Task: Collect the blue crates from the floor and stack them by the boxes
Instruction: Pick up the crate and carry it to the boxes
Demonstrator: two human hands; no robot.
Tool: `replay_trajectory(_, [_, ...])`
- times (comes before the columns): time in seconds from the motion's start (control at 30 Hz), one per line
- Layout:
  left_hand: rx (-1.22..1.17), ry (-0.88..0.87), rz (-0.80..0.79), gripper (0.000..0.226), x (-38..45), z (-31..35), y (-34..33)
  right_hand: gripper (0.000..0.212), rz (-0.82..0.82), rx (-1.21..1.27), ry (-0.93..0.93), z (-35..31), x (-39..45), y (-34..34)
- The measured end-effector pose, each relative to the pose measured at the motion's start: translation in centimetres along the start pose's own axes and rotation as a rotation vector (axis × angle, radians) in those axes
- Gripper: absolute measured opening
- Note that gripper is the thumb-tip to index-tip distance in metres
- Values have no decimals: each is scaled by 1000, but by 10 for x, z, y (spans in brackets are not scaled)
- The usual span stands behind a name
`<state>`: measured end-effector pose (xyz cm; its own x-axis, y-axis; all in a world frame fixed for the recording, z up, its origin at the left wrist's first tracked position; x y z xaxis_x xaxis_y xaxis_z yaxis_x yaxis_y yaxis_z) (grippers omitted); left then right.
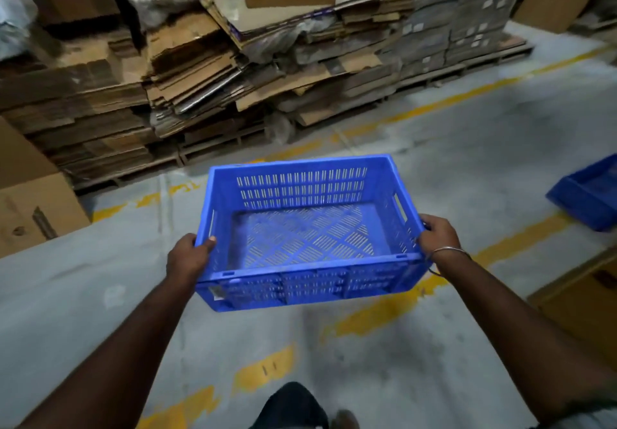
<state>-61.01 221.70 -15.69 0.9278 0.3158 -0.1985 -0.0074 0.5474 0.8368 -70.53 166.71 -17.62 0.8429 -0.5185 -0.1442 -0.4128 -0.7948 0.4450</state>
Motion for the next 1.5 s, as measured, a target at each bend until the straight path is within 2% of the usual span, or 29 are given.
replay_trajectory(0.43, [106, -174, -260, 26, 255, 230, -127, 50, 209, 2, -156, 1, 236, 7])
replay_trajectory(0.7, [170, -277, -440, 35, 389, 383, -208, 59, 387, 92, -267, 11, 344, 29])
replay_trajectory(0.87, [102, -324, -544, 56, 490, 466, -318, 54, 489, 118, -326, 35, 412, 64])
replay_trajectory(0.93, [64, -361, -568, 57, 505, 512, -354, 52, 541, 146, -350, 49, 441, 81])
replay_trajectory(1.1, [26, -440, -614, 30, 475, 660, -388, 46, 615, 258, -413, 80, 517, 125])
replay_trajectory(1.2, [38, -429, -650, 36, 489, 734, -420, 48, 655, 273, -430, 81, 566, 161])
replay_trajectory(1.3, [79, -421, -707, 22, 495, 805, -452, 50, 689, 269, -438, 83, 608, 192])
replay_trajectory(1.5, [110, -475, -774, 20, 517, 946, -544, 51, 796, 232, -470, 91, 694, 267])
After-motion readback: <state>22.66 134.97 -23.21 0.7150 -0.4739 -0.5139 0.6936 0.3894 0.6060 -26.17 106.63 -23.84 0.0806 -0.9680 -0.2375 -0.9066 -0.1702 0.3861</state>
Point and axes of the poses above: each hand's wrist, its own x-axis towards the middle knuckle, its own y-axis out of the back of the hand, z = x × y, the point moved 7 cm from there along x, towards the middle knuckle, and after that the axes turned 11 degrees about x, right-handed, at the moved point
